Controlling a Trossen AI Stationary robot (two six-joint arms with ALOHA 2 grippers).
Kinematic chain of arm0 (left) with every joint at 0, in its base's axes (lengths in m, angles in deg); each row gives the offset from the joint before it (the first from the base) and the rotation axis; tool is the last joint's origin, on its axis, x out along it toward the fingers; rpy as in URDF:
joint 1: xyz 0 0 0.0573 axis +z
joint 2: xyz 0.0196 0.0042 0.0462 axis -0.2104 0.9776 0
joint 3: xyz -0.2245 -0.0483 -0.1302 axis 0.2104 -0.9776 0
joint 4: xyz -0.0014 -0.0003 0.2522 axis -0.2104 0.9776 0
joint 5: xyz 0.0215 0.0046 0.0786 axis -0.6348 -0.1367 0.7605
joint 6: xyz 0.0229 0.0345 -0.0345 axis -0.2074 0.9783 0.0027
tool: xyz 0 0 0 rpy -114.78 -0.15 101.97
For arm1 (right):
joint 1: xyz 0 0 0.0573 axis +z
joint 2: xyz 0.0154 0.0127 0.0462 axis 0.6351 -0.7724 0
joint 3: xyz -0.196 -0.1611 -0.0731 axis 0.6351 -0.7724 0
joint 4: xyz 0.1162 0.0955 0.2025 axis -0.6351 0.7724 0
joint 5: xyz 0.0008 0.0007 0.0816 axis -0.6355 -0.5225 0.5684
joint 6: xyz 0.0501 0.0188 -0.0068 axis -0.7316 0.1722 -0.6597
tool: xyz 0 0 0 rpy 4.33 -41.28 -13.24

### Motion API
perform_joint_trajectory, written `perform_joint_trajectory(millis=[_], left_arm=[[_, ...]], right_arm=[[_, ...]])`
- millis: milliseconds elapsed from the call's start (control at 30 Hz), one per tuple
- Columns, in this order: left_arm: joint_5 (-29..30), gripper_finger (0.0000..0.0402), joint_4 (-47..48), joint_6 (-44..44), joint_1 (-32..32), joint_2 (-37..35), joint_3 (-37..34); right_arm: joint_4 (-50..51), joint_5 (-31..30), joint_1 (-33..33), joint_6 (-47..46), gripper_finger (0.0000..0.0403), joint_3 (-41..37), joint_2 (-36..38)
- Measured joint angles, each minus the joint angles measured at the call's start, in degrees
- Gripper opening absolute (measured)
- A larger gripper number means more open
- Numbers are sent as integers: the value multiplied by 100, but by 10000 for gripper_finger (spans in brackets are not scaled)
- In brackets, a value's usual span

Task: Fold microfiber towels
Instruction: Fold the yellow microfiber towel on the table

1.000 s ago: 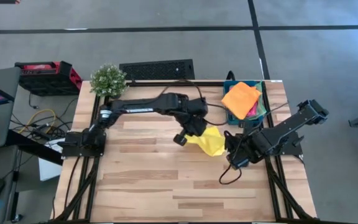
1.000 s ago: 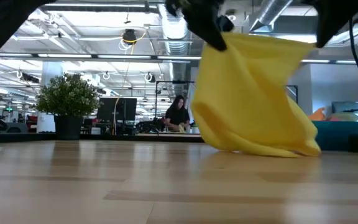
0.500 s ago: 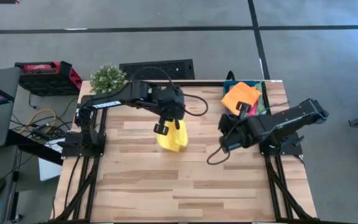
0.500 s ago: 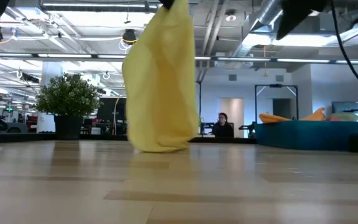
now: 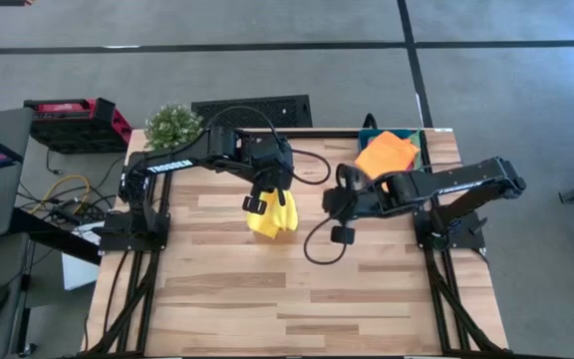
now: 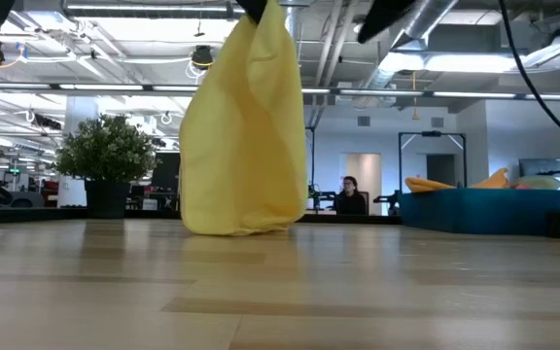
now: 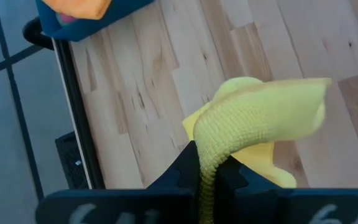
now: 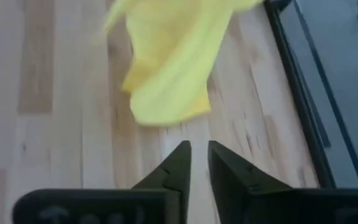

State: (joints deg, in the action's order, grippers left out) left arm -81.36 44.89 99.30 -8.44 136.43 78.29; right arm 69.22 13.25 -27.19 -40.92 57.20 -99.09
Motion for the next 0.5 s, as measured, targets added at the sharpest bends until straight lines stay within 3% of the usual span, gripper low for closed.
perform_joint_trajectory(millis=[300, 500], left_arm=[[-161, 0, 96, 99, -10, 2, 0], [-209, 0, 73, 297, -88, 2, 0]], right_arm=[[-1036, 94, 10, 288, 158, 9, -342], [-1910, 110, -77, -7, 182, 7, -681]])
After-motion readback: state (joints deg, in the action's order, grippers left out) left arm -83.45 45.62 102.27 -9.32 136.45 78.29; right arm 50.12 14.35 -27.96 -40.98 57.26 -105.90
